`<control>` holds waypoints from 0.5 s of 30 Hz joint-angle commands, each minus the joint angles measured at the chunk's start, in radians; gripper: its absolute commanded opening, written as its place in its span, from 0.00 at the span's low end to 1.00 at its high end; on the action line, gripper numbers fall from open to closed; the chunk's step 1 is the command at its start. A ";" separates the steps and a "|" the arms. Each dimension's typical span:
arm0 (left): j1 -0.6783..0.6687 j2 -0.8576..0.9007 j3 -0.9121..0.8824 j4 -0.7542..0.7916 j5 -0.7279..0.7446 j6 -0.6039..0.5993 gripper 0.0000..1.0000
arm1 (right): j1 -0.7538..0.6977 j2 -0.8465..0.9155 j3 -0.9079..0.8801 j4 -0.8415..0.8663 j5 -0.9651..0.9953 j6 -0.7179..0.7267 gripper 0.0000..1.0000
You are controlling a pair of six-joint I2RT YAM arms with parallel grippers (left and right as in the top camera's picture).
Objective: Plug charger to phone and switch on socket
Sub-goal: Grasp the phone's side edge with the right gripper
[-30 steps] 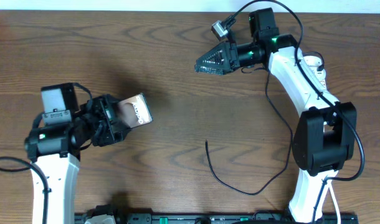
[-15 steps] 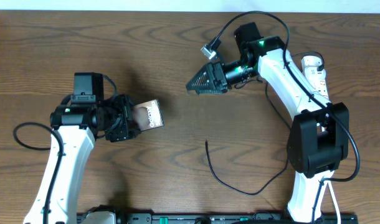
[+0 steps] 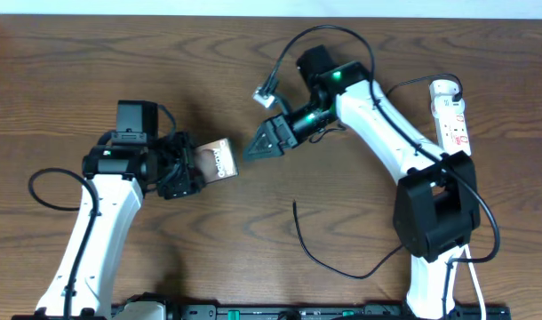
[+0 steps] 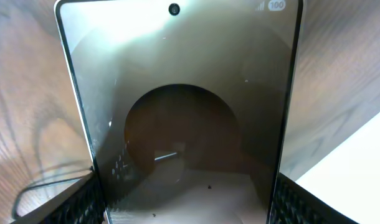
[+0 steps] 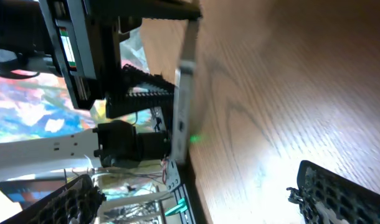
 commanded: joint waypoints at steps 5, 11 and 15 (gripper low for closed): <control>-0.057 -0.001 0.021 0.047 -0.017 -0.127 0.07 | 0.024 -0.006 0.013 0.005 -0.007 -0.014 0.99; -0.103 -0.001 0.021 0.069 -0.017 -0.222 0.07 | 0.036 -0.006 0.013 0.005 -0.007 -0.014 0.99; -0.133 -0.001 0.021 0.086 -0.016 -0.269 0.07 | 0.045 -0.006 0.013 0.012 -0.008 -0.013 0.99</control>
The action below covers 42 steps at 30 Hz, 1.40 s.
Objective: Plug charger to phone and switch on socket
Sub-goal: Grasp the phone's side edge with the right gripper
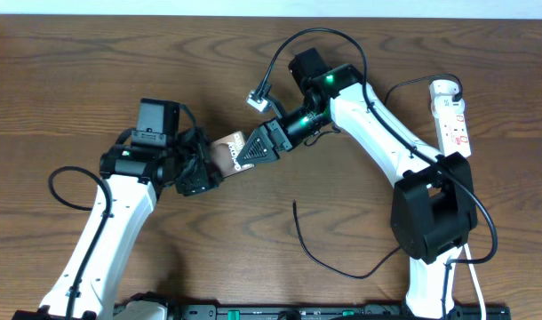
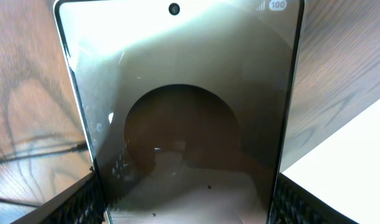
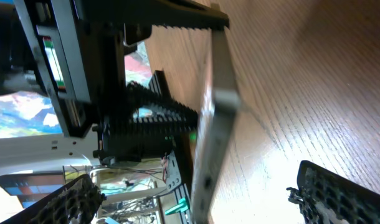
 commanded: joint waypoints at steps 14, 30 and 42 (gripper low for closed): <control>-0.037 -0.001 0.021 0.059 0.037 -0.137 0.07 | 0.020 -0.006 0.013 0.082 -0.011 0.153 0.95; -0.038 -0.001 0.021 0.064 0.060 -0.137 0.07 | 0.032 -0.006 0.013 0.115 -0.011 0.234 0.89; -0.037 -0.001 0.021 0.064 0.059 -0.137 0.07 | 0.037 -0.006 0.013 0.118 -0.011 0.234 0.63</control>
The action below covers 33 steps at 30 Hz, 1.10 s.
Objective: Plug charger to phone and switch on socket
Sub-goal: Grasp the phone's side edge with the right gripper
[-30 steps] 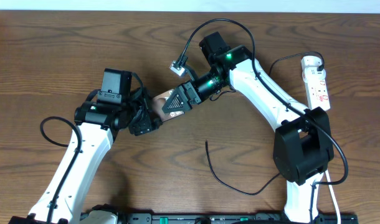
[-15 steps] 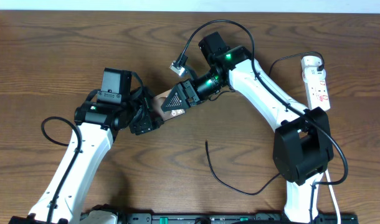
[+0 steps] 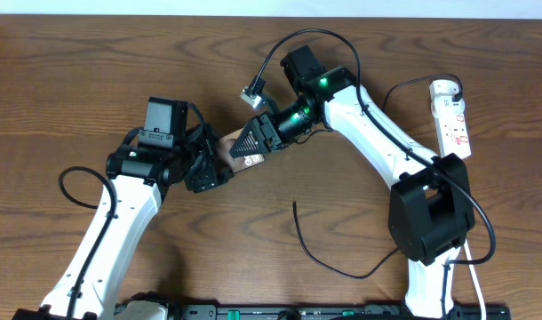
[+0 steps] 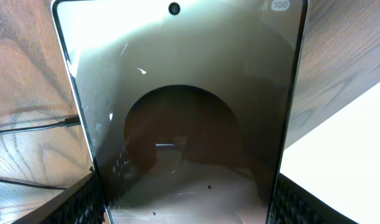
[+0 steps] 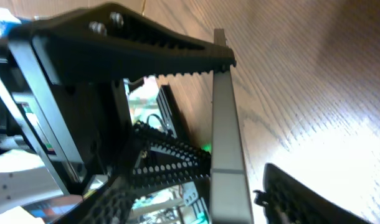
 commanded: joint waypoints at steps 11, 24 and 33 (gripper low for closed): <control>-0.002 -0.001 0.021 0.008 0.020 -0.063 0.08 | 0.054 -0.006 0.013 0.003 0.082 0.026 0.56; -0.002 -0.001 0.021 0.008 0.021 -0.063 0.07 | 0.060 -0.006 0.013 0.006 0.116 0.046 0.39; -0.002 -0.001 0.021 0.008 0.028 -0.064 0.07 | 0.061 -0.006 0.013 0.006 0.116 0.045 0.17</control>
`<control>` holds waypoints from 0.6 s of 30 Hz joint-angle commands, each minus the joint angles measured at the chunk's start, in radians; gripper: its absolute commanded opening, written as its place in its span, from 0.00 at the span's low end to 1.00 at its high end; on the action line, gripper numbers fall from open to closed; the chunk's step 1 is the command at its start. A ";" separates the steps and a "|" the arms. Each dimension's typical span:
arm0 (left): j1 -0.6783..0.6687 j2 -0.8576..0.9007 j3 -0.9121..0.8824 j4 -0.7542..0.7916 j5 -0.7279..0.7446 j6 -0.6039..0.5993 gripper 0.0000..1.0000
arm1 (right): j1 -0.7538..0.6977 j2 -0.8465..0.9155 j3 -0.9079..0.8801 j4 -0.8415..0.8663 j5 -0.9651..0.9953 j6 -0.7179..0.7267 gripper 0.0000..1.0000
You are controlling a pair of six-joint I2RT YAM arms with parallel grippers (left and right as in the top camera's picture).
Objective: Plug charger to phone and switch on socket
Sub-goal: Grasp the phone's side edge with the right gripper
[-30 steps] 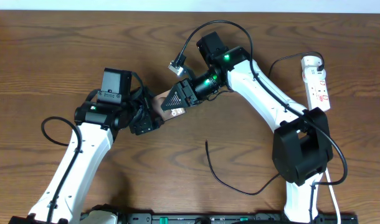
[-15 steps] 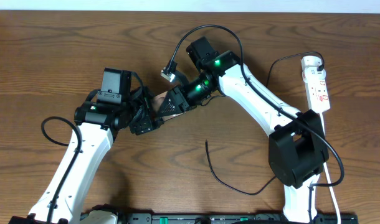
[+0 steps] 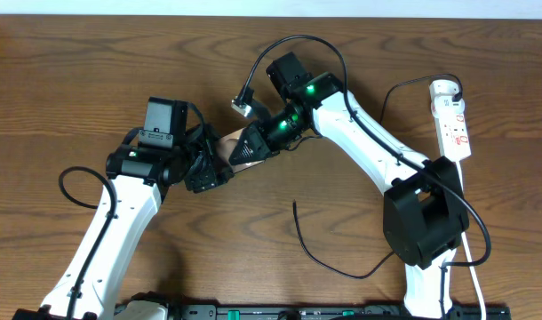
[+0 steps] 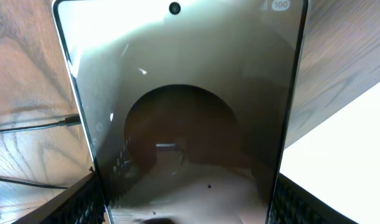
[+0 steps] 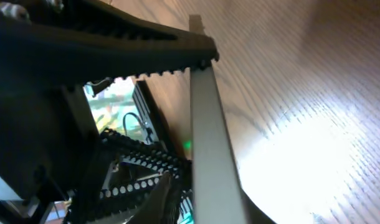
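The phone [image 3: 228, 149] is held off the table on its edge, left of centre. My left gripper [image 3: 207, 169] is shut on it; in the left wrist view its dark screen [image 4: 177, 112] fills the frame between my two fingers [image 4: 84, 202]. My right gripper [image 3: 246, 148] has come in from the right. In the right wrist view the phone's grey edge [image 5: 209, 137] runs between its narrowed jaws, which look shut on it. The black charger cable [image 3: 329, 253] lies loose on the table, near side. The white socket strip [image 3: 453, 120] lies at the far right.
The wooden table [image 3: 93, 80] carries only the arms, the cable and the strip. A black cable loop [image 3: 71, 182] hangs beside my left arm. My right arm [image 3: 369, 116] reaches across the middle towards the left.
My right gripper has moved slightly further left onto the phone and its jaws have narrowed around the phone's edge. The left gripper and phone have stayed where they were.
At first my left gripper held the phone at left and the right gripper stood open, a gap away. Then both had moved together, the open right jaws reaching the phone's end. Later they straddled its edge, and now they have narrowed onto it.
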 commanded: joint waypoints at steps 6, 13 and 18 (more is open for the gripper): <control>-0.002 -0.001 0.021 0.008 0.040 -0.063 0.07 | 0.003 -0.006 0.013 0.000 -0.014 -0.001 0.01; -0.002 -0.001 0.021 0.007 0.040 -0.062 0.07 | 0.003 -0.006 0.013 0.001 -0.014 0.003 0.01; -0.002 -0.001 0.021 0.007 0.040 -0.045 0.38 | 0.002 -0.006 0.013 0.001 -0.014 0.003 0.01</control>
